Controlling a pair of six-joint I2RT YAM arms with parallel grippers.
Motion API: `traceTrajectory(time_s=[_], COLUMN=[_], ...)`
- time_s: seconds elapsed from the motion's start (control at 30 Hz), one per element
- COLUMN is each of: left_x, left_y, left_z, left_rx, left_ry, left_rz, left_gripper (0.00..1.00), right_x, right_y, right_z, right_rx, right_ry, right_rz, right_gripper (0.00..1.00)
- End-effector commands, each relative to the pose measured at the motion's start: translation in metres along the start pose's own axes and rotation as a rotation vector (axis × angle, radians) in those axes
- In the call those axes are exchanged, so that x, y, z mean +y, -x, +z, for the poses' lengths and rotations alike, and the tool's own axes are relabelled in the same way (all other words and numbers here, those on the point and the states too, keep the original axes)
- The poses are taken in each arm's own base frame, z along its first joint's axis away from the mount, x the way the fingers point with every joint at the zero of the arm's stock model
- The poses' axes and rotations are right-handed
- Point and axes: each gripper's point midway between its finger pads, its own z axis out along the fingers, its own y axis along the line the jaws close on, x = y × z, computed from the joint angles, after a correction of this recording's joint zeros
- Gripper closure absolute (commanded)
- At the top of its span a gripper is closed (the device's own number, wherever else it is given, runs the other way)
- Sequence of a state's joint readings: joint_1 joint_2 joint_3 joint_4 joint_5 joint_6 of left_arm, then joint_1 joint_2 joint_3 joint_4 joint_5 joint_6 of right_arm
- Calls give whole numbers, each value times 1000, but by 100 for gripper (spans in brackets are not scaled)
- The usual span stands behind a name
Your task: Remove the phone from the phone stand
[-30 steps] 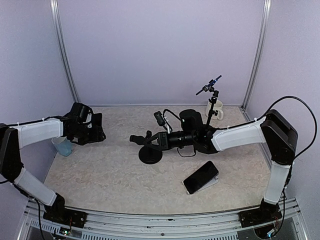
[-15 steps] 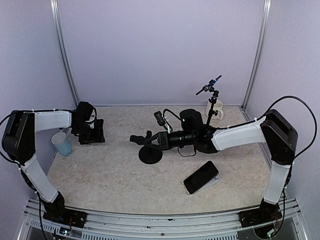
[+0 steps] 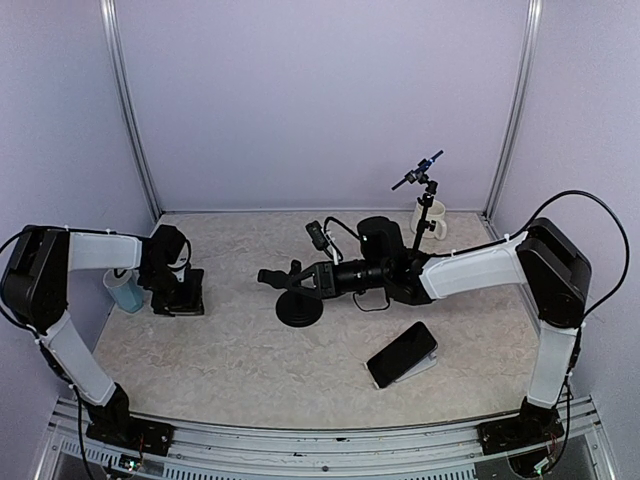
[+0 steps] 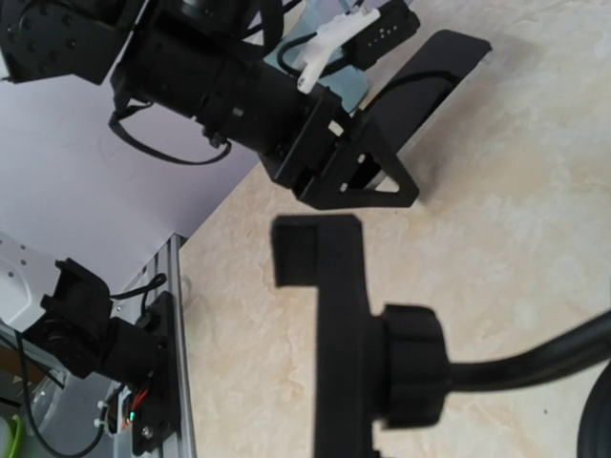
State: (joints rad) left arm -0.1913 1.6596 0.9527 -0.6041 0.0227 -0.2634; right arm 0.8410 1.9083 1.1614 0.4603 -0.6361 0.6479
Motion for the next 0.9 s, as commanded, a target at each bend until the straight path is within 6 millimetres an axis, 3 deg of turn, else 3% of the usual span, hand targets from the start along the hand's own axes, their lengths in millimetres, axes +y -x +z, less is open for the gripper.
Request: traceTrajectory(time_s=[0.0,0.4,0.57,0.73,0.87], left_x=[-5,1,-3,-1,-2], left_y=[3,-8,-10,-8,-6], left_z=[-11,4,4,2,0], left_rx=[-25,54,61,45,31], left_ry=[-24,36,33,59,51], left_rz=[26,75,93,106,109], left_gripper=[69,49,28,21,6], right_x=[1,2,1,1,0], right_y=[11,18,21,23,26], right_z=[3,6,5,7,8], right_rx=[-17,-21,-25,-30,-34], right_ry=[19,11,-7,-1,-9], right_rz=[-13,-27,-33,-24,-20], right_gripper=[100,100,100,100,100])
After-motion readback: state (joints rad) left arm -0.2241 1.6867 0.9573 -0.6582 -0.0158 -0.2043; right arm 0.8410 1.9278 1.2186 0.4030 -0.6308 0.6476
